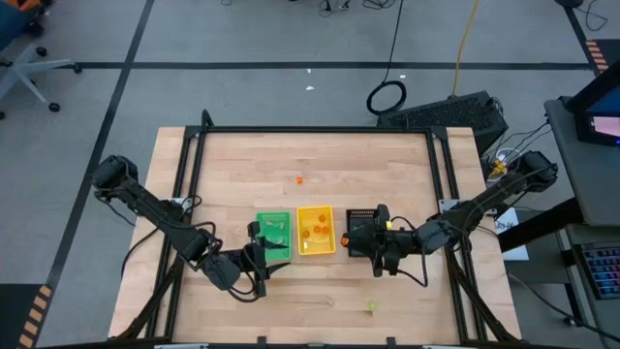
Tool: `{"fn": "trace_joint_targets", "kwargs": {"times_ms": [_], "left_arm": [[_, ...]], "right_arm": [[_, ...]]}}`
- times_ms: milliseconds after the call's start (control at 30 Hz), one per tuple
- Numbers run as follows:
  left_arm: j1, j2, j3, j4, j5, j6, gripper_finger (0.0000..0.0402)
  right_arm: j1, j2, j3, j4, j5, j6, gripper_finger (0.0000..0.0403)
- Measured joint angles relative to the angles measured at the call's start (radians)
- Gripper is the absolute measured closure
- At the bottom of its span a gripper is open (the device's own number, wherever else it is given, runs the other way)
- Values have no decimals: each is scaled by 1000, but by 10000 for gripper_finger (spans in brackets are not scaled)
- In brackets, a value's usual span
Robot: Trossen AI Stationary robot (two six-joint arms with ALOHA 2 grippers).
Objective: Sort Halloween decoration
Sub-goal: Put the orange pumpkin toy into the yellow basket
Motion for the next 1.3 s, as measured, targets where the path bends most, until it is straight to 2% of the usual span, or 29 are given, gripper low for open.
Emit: {"fn": "trace_joint_targets", "kwargs": {"times_ms": [1300], "left_arm": [[0,0,0,3,1,-4,217]], "right_arm": [[1,0,0,1,1,894,337]]}}
